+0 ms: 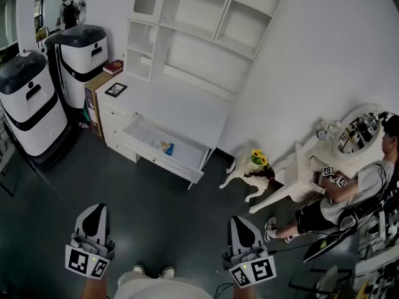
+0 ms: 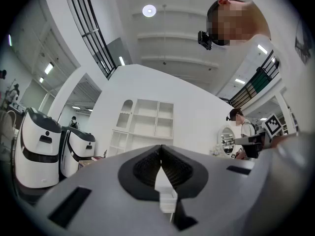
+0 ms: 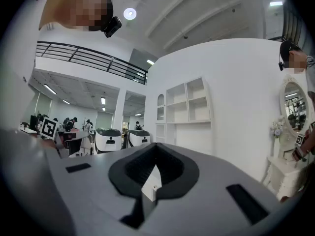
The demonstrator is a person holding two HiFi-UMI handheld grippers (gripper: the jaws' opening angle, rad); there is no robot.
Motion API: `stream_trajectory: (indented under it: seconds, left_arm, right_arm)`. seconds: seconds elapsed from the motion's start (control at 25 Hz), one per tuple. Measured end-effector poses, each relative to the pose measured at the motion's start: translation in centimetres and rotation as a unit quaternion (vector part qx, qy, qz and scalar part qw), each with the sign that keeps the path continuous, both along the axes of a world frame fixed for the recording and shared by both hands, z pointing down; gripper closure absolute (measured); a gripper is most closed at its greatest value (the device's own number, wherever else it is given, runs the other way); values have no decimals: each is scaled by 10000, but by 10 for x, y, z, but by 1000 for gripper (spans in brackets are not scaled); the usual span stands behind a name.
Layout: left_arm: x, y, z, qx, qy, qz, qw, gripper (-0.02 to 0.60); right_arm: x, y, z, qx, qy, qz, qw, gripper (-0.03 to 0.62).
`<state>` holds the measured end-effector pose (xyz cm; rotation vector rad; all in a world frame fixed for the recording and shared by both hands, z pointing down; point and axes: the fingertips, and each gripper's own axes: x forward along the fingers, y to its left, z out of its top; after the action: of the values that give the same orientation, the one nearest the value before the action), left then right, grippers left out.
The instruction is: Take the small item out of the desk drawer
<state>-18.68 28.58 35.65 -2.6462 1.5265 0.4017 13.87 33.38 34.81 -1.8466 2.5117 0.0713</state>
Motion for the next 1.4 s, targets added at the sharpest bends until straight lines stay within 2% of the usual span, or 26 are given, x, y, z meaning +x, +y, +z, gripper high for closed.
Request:
stream_trajectory:
  seconds: [0.24, 0.56, 0.76, 0.88, 0.96, 1.04, 1.12, 1.2, 1.32, 1.4]
  left_arm:
    - [4, 16, -2, -54, -108, -28, 9999, 566]
    - [-5, 24, -4, -71, -182, -170, 9997, 566]
    - [-2, 24, -1, -131, -175, -160, 9996, 566]
    - [1, 24, 4, -185, -195, -143, 9995, 566]
    - [3, 22, 5, -201, -209, -141, 9995, 566]
    - [6, 20, 4, -194, -230, -140, 9994, 566]
    - [11, 19, 2, -174, -249, -142, 9994, 566]
    - [15, 19, 0, -156, -270, -152, 9994, 566]
    - [21, 19, -1, -159, -292, -187, 9993, 566]
    - [26, 21, 1, -177, -302, -212, 9992, 566]
  right_arm:
    - [7, 7, -4, 65, -159, -25, 9998, 585]
    - [-7, 4, 1, 32, -239, -239, 9994, 585]
    - [-16, 5, 5, -64, -609, -764, 9952, 585]
    - [-16, 7, 6, -12, -758, -899, 9931, 578]
    - [-13, 6, 7, 8, -754, -969, 9924, 519]
    - [-9, 3, 7, 14, -735, -1090, 9913, 424]
    - [-3, 1, 6, 48, -698, -1172, 9906, 318]
    - [6, -2, 4, 135, -654, -1157, 9910, 165]
    - [19, -8, 2, 148, -646, -1118, 9915, 78]
    - [28, -11, 6, 64, -632, -1117, 9917, 57]
